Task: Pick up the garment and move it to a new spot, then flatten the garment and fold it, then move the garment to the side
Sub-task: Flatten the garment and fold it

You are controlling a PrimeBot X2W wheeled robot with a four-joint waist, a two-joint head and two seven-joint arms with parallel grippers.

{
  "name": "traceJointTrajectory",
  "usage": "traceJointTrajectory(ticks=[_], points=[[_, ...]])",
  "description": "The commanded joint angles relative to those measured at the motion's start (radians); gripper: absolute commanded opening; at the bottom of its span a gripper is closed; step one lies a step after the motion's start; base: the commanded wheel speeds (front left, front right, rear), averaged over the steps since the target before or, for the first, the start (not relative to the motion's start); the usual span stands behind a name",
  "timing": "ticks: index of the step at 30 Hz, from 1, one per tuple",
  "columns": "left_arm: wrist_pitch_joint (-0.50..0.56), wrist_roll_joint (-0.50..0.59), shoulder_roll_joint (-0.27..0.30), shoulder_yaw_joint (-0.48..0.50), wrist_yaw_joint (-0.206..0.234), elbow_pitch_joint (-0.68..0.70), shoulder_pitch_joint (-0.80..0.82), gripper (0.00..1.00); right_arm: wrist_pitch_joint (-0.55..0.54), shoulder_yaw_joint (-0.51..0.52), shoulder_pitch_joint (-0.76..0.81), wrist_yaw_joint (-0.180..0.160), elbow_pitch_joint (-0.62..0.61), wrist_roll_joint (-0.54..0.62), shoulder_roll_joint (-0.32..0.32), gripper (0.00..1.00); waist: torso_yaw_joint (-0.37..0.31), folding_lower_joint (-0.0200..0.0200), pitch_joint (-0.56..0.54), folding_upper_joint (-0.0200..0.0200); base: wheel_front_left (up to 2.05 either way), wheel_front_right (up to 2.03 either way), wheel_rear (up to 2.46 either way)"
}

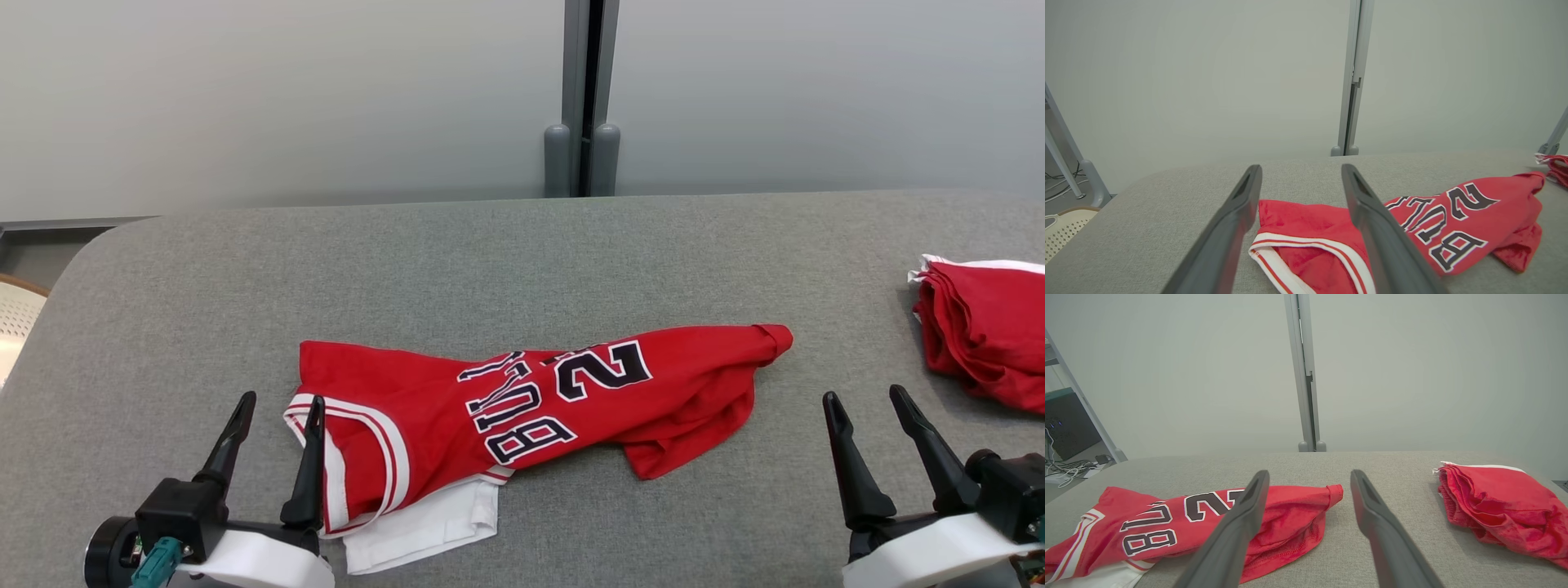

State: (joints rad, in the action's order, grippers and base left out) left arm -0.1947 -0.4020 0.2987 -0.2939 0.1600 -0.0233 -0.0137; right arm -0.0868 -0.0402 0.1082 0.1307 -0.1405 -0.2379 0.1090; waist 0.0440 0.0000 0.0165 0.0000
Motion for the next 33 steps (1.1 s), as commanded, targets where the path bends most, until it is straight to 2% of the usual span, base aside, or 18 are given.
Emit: traceJointTrajectory(ticks=[1, 5, 9, 16, 20, 22, 24, 29, 33], points=[[-0.003, 0.004, 0.002, -0.002, 0.003, 0.003, 0.01, 1.0, 0.0, 0.003, 0.001, 0.0, -0.003, -0.001, 0.006, 1.0, 0.001, 0.0, 0.001, 0.0, 0.0, 0.0, 0.0], [0.001, 0.011, -0.004, -0.023, -0.012, -0.002, 0.032, 1.0, 0.0, 0.001, -0.011, 0.0, -0.005, -0.004, 0.006, 1.0, -0.001, 0.0, 0.013, 0.0, 0.0, 0.0, 0.0], [0.034, -0.013, -0.02, -0.061, -0.051, -0.051, 0.057, 1.0, 0.005, -0.008, -0.021, 0.0, 0.001, -0.007, 0.0, 1.0, -0.005, 0.0, 0.034, 0.0, 0.0, 0.0, 0.0], [0.09, -0.07, -0.063, -0.109, -0.123, -0.242, 0.106, 1.0, 0.001, -0.022, -0.036, 0.0, 0.014, -0.014, -0.006, 1.0, -0.025, 0.0, 0.073, 0.0, 0.0, 0.0, 0.0], [0.107, -0.104, -0.085, -0.115, -0.148, -0.342, 0.128, 1.0, 0.007, -0.024, -0.048, 0.0, 0.018, -0.014, -0.009, 1.0, -0.036, 0.0, 0.091, 0.0, 0.0, 0.0, 0.0], [0.1, -0.106, -0.088, -0.114, -0.153, -0.356, 0.136, 0.96, 0.009, -0.023, -0.05, 0.0, 0.019, -0.014, -0.01, 1.0, -0.037, 0.0, 0.097, 0.0, 0.0, 0.0, 0.0], [0.082, -0.109, -0.093, -0.115, -0.165, -0.37, 0.149, 0.0, 0.014, -0.021, -0.051, 0.0, 0.023, -0.014, -0.011, 1.0, -0.038, 0.0, 0.102, 0.0, 0.0, 0.0, 0.0], [0.032, -0.093, -0.084, -0.117, -0.176, -0.339, 0.171, 0.0, 0.018, -0.014, -0.058, 0.0, 0.027, -0.016, -0.013, 1.0, -0.033, 0.0, 0.113, 0.0, 0.0, 0.0, 0.0], [0.006, -0.075, -0.07, -0.11, -0.161, -0.27, 0.183, 0.0, 0.02, -0.009, -0.064, 0.0, 0.024, -0.019, -0.015, 1.0, -0.024, 0.0, 0.122, 0.0, 0.0, 0.0, 0.0]])
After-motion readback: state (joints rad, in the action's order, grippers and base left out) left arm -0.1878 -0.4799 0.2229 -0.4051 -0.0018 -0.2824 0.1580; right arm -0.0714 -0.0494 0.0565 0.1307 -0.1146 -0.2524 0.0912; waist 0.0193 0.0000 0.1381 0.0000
